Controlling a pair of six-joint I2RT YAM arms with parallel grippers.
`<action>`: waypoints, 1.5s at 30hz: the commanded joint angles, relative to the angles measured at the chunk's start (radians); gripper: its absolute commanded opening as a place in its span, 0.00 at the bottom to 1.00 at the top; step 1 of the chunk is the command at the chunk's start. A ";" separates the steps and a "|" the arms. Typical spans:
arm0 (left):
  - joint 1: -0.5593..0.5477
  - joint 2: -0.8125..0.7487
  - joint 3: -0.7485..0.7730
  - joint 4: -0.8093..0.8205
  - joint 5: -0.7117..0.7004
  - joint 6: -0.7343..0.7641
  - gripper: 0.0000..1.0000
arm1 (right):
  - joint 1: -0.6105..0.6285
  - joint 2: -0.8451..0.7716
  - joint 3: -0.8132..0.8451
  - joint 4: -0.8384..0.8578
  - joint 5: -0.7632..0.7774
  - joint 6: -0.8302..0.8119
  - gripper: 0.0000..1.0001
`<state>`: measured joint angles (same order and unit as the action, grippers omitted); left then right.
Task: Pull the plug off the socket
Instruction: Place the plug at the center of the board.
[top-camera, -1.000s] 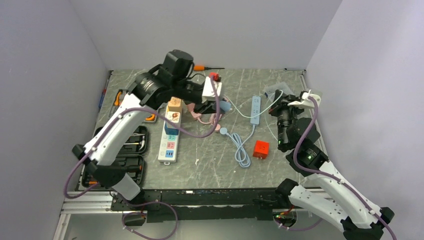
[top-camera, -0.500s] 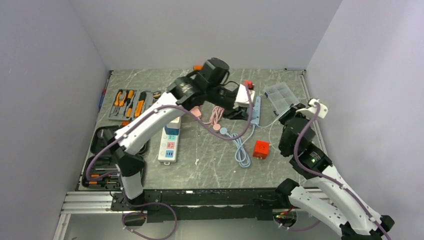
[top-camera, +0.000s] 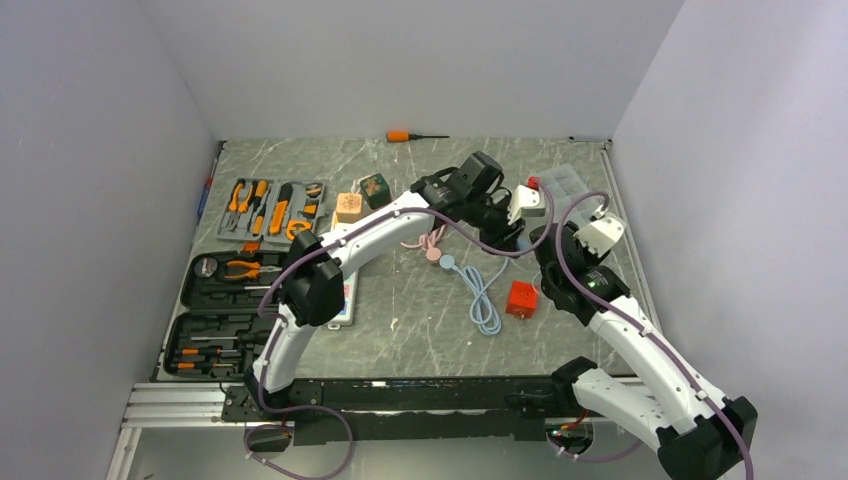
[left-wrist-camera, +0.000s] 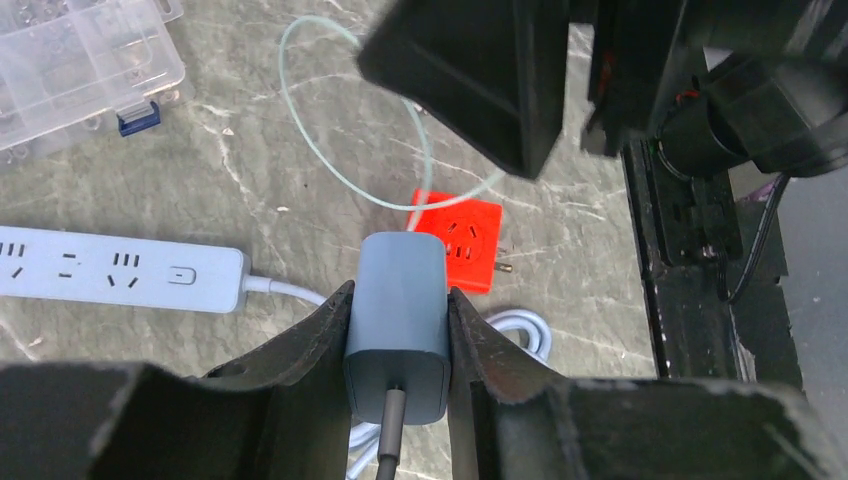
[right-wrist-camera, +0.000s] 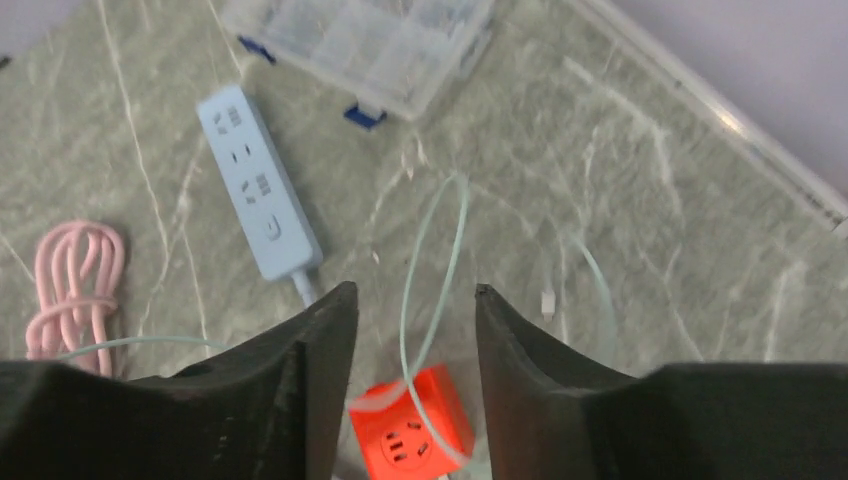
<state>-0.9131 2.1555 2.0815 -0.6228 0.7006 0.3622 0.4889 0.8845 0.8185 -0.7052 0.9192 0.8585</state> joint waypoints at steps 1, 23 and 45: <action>0.001 -0.005 -0.031 0.142 -0.045 -0.128 0.00 | -0.010 -0.012 -0.055 -0.107 -0.139 0.162 0.52; -0.013 0.218 0.073 0.173 -0.044 -0.306 0.27 | -0.009 -0.377 -0.071 -0.174 -0.317 0.198 0.81; 0.109 -0.091 0.104 -0.234 -0.186 -0.146 0.99 | -0.009 -0.269 0.166 -0.495 -0.612 -0.007 0.88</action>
<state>-0.8894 2.2379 2.0777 -0.6834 0.5392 0.1761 0.4808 0.5392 0.8494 -1.0698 0.4328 0.9840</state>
